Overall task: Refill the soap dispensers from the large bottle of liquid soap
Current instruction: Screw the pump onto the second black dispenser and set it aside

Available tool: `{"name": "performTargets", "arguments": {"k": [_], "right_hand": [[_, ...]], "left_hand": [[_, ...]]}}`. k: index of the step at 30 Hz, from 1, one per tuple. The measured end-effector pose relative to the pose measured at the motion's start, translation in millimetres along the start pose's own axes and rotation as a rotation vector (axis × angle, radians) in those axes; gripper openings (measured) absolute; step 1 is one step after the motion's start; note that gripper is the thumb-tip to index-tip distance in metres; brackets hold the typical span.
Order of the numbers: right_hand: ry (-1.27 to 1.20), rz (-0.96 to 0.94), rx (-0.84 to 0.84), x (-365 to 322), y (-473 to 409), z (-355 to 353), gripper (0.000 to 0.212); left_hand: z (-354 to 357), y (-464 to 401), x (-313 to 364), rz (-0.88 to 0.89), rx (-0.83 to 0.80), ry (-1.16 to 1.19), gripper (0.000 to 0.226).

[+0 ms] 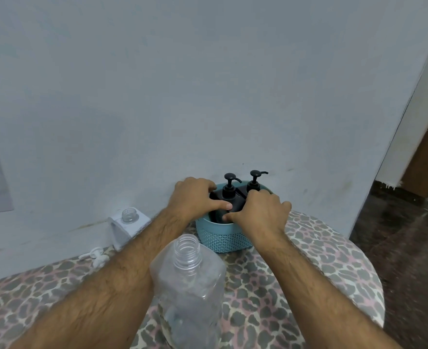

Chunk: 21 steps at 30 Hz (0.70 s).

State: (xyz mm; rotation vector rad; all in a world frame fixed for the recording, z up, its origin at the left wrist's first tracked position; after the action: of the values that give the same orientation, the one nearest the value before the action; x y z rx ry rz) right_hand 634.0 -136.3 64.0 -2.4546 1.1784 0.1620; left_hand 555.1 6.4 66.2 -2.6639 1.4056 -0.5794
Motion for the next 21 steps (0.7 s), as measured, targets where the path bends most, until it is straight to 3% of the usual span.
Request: {"name": "performTargets", "arguments": {"k": [5, 13, 21], "right_hand": [[-0.045, 0.024, -0.079, 3, -2, 0, 0.047], [-0.066, -0.013, -0.063, 3, -3, -5, 0.039], [-0.061, 0.018, -0.115, 1, -6, -1, 0.034]], "left_hand": [[9, 3, -5, 0.028, -0.108, 0.188, 0.049], [18, 2, -14, 0.046, -0.12, 0.196, 0.046], [19, 11, -6, 0.073, -0.254, 0.111, 0.052]]}}
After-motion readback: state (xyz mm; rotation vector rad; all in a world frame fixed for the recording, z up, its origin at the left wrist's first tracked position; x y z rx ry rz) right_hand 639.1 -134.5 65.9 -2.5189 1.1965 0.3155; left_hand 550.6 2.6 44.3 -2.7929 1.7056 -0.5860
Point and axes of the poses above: each hand's wrist, its own y-axis away from the middle knuckle, its own z-axis out of the palm, x = y × z, the point moved 7 cm from there along -y, towards the middle knuckle
